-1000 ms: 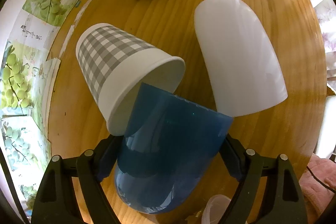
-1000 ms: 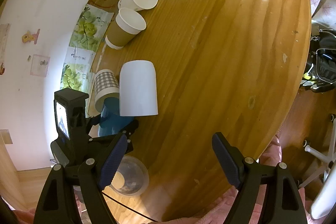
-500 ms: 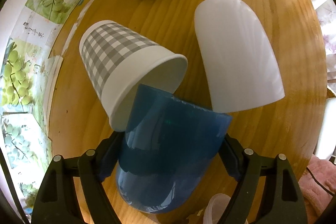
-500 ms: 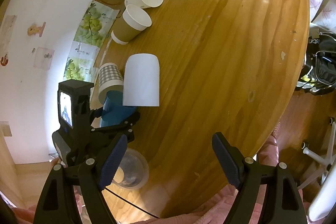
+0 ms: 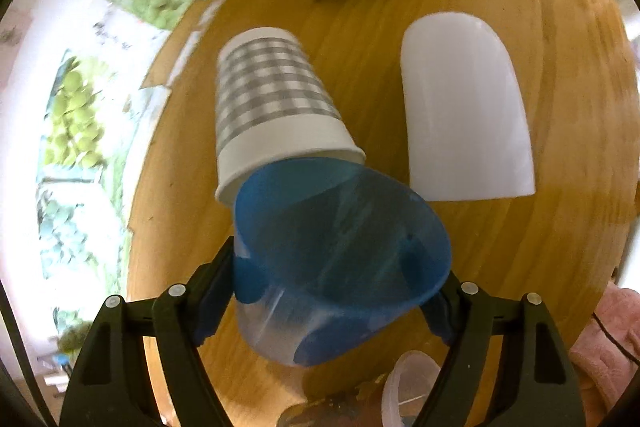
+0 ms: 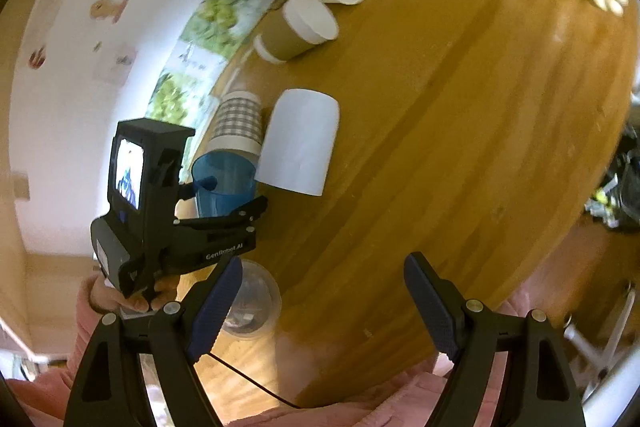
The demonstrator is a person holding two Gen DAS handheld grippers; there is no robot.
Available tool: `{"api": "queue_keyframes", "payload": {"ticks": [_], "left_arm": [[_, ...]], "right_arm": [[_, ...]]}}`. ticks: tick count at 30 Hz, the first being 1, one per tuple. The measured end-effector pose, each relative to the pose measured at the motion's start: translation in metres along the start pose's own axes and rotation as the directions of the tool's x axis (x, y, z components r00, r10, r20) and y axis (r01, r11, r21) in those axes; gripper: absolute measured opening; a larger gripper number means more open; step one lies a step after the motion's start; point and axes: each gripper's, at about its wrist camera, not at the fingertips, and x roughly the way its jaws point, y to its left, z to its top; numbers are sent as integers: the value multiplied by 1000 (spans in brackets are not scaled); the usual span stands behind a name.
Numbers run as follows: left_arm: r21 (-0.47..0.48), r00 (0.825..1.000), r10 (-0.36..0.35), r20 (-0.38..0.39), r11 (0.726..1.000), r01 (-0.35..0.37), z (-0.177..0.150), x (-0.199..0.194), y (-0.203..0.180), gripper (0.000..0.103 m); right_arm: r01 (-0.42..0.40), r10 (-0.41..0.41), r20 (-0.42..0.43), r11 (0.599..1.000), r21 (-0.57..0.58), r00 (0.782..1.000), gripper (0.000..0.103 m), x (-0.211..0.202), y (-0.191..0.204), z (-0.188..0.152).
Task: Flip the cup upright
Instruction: 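Lift the blue cup with the right tool and rotate it rim-up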
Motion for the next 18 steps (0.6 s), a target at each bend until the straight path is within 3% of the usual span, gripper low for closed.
{"api": "queue_keyframes", "payload": {"ticks": [9, 18], "left_arm": [[-187, 1000, 1, -22, 982, -6, 6, -26, 4, 81], [-363, 998, -53, -19, 931, 43, 7, -53, -16, 81]], "right_arm": [[-41, 27, -80, 984, -176, 996, 84, -12, -5, 18], [-70, 26, -136, 942, -328, 990, 84, -27, -8, 29]]}}
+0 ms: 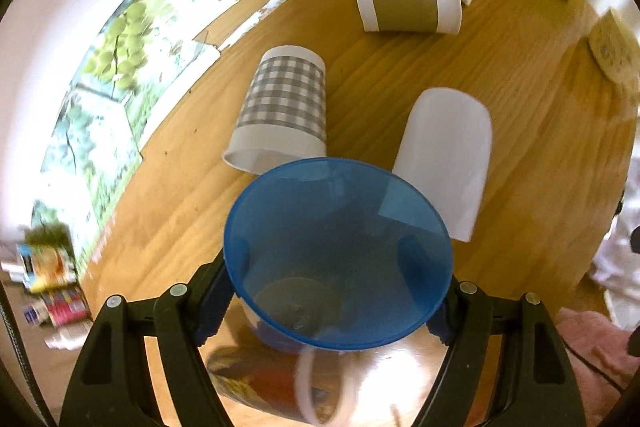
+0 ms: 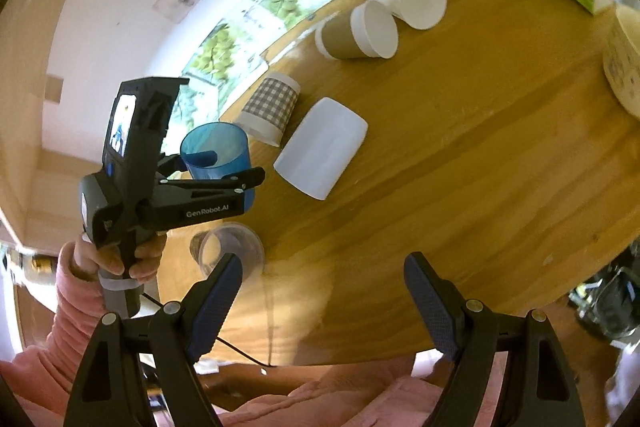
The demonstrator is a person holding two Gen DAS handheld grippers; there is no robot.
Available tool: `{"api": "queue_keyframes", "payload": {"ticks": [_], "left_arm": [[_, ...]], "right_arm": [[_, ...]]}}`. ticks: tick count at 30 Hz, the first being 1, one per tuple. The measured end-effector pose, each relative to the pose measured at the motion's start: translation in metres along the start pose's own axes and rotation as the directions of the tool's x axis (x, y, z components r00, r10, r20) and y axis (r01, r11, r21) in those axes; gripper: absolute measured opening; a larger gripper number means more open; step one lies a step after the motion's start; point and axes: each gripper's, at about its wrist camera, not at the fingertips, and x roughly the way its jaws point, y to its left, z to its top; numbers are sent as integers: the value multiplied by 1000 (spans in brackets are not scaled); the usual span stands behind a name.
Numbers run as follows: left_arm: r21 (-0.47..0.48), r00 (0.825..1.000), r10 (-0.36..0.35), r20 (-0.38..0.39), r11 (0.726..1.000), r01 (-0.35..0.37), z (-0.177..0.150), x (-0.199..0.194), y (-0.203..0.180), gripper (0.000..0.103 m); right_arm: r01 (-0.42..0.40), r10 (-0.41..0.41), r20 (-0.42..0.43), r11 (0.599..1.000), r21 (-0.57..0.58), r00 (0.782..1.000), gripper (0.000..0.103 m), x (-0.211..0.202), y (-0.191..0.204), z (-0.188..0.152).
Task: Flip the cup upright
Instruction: 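Lift the blue cup with the right tool and rotate it rim-up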
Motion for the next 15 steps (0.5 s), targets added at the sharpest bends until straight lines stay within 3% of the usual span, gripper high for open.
{"api": "queue_keyframes", "payload": {"ticks": [9, 15], "left_arm": [[-211, 997, -70, -40, 976, 60, -16, -10, -5, 81], [-346, 990, -130, -58, 933, 102, -39, -15, -11, 81]], "right_arm": [[-6, -1, -58, 992, -128, 998, 84, -5, -10, 5], [-15, -1, -91, 983, -185, 996, 84, -6, -14, 4]]}}
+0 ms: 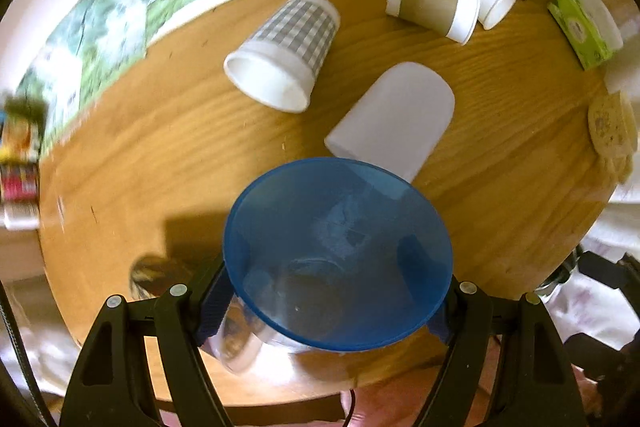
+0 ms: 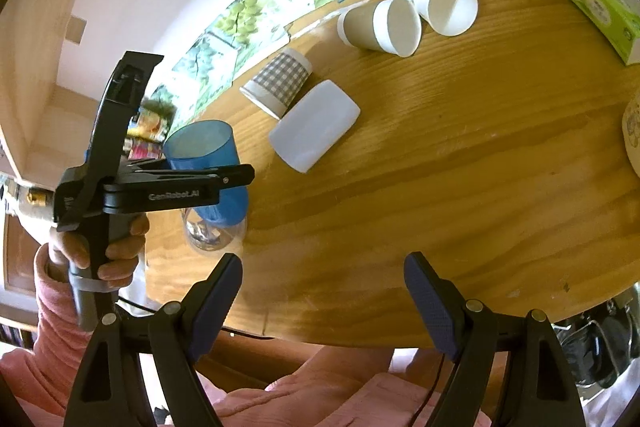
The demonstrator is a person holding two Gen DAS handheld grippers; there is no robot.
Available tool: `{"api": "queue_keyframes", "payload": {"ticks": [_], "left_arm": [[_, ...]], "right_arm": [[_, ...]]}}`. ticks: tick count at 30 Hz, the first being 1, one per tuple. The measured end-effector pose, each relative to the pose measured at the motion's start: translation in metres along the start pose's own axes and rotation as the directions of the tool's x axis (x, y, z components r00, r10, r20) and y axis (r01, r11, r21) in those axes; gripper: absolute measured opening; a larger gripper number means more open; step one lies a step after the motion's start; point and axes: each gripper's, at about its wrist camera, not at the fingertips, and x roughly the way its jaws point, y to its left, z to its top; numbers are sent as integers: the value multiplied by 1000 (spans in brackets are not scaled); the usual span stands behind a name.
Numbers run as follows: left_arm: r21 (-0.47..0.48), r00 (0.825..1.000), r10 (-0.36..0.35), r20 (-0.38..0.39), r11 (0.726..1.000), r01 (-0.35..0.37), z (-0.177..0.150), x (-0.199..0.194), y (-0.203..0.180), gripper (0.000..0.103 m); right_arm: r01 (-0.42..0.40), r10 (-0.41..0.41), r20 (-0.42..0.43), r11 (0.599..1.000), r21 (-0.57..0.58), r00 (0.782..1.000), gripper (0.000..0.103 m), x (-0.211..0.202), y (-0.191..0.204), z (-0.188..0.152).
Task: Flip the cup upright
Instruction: 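Lift the blue cup with the right tool and rotate it rim-up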
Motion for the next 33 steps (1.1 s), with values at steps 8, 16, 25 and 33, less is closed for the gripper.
{"api": "queue_keyframes", "payload": {"ticks": [8, 16, 25, 33], "left_arm": [[-173, 993, -102, -57, 981, 91, -32, 10, 2, 81], [-298, 978, -195, -79, 940, 163, -59, 29, 2, 81], [-392, 947, -308, -88, 885, 252, -75, 55, 5, 81], [-417, 922, -376, -89, 855, 308, -79, 63, 10, 81]], "right_arm": [[-5, 2, -52, 997, -74, 999, 84, 6, 5, -3], [-5, -12, -105, 988, -157, 994, 84, 19, 18, -3], [11, -48, -161, 975, -223, 986, 84, 34, 29, -8], [35, -89, -200, 966, -257, 976, 84, 51, 39, -15]]}}
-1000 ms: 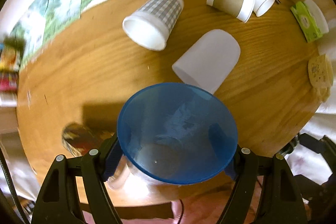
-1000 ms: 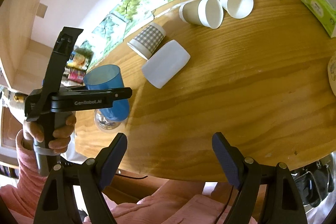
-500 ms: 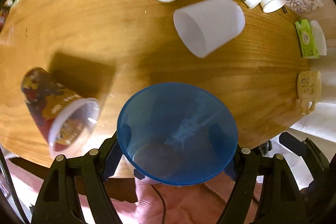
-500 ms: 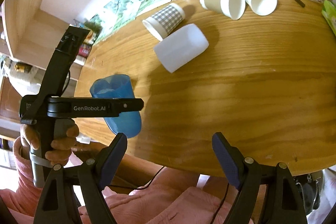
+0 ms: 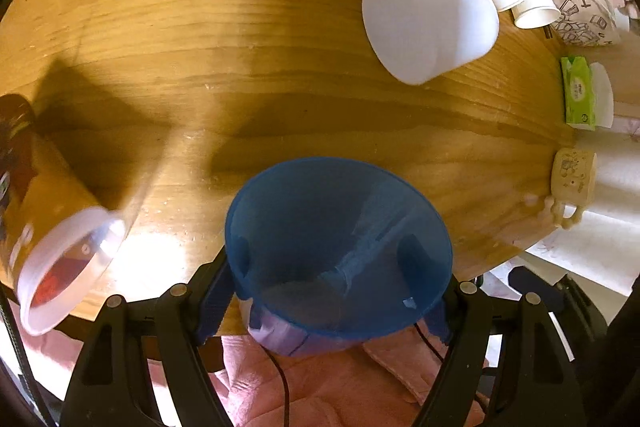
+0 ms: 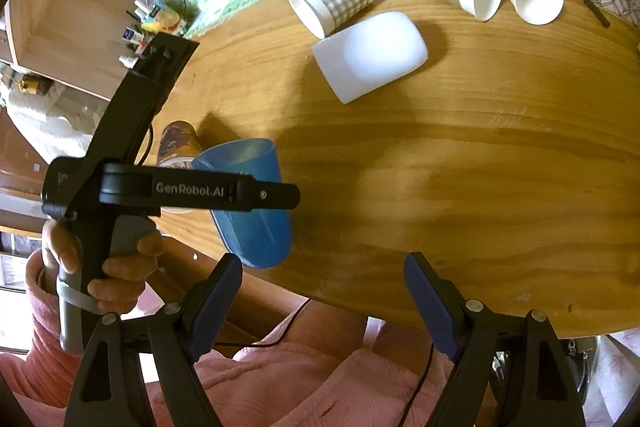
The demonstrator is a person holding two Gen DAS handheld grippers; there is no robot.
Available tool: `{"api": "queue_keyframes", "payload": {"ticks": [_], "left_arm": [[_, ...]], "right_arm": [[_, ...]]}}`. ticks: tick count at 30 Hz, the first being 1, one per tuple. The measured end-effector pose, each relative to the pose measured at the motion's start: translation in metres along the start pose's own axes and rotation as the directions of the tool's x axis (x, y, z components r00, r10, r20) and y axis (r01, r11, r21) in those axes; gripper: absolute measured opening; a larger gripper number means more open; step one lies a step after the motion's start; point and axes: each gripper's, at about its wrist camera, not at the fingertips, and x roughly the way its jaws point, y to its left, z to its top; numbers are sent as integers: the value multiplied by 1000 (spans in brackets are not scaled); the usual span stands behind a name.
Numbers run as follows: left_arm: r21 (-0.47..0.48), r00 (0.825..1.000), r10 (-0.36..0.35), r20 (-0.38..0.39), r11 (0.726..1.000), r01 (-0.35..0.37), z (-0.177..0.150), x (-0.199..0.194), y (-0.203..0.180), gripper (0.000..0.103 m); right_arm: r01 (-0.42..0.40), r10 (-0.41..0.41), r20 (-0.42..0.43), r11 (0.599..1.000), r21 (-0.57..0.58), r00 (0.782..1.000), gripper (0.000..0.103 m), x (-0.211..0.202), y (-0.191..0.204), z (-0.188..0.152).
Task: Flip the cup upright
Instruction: 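Lift the blue cup with the right tool and rotate it rim-up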
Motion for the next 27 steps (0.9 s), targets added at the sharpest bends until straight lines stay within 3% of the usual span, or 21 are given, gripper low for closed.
{"api": "queue_keyframes", "payload": {"ticks": [5, 13, 27], "left_arm": [[4, 1000, -16, -7, 1000, 16, 8, 7, 1, 81], [38, 999, 25, -23, 999, -25, 16, 13, -5, 81], [91, 999, -10, 42, 996, 6, 21, 4, -12, 82]], "right_arm": [[13, -12, -17, 1000, 5, 1000, 84, 7, 1, 3], [22, -21, -40, 1000, 19, 999, 84, 18, 0, 6], [14, -12, -68, 1000, 25, 998, 84, 30, -2, 8]]}}
